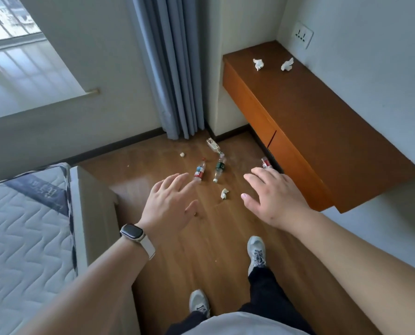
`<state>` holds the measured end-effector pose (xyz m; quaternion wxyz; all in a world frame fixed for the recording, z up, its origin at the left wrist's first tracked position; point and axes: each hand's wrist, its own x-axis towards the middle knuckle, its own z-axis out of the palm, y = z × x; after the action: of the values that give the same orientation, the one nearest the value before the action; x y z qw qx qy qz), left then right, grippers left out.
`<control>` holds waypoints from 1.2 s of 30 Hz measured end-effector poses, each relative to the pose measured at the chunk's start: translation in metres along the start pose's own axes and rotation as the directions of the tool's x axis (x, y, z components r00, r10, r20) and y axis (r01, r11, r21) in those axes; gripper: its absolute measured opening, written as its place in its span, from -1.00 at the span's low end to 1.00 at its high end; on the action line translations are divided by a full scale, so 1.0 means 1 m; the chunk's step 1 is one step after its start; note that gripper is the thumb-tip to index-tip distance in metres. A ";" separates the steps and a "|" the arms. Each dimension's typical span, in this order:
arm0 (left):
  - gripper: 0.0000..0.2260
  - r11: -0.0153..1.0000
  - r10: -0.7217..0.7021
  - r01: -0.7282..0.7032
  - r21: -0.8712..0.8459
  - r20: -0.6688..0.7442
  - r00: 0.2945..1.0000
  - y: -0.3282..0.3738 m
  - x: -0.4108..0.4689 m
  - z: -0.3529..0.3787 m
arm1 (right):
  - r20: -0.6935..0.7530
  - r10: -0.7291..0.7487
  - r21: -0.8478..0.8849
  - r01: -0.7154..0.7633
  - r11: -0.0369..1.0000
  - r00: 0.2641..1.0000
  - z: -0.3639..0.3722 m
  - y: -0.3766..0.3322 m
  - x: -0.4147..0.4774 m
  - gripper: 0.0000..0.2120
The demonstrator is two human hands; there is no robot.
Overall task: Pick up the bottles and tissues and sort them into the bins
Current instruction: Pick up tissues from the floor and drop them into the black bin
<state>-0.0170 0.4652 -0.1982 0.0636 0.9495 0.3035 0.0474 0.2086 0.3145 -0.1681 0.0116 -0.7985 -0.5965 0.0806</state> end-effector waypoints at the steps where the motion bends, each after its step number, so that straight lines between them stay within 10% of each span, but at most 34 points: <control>1: -0.58 1.000 -0.005 0.005 0.002 0.004 1.000 0.001 0.009 0.004 | 0.000 -0.009 0.006 0.009 1.000 1.000 0.004 0.008 0.009 -0.45; 16: -0.58 0.968 -0.250 0.248 0.034 0.084 0.965 0.022 0.147 0.048 | 0.129 -0.274 0.042 0.270 0.962 0.953 0.047 0.135 0.177 -0.46; 36: -0.51 0.870 -0.439 0.484 -0.087 0.306 0.845 -0.115 0.211 0.377 | 0.357 -0.024 0.176 -0.042 0.984 0.934 0.340 0.158 0.356 -0.51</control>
<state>0.1373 0.6463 -0.5767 0.1913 0.8369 0.5069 -0.0778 0.4086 0.5820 -0.5625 -0.0253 -0.7689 -0.5751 0.2783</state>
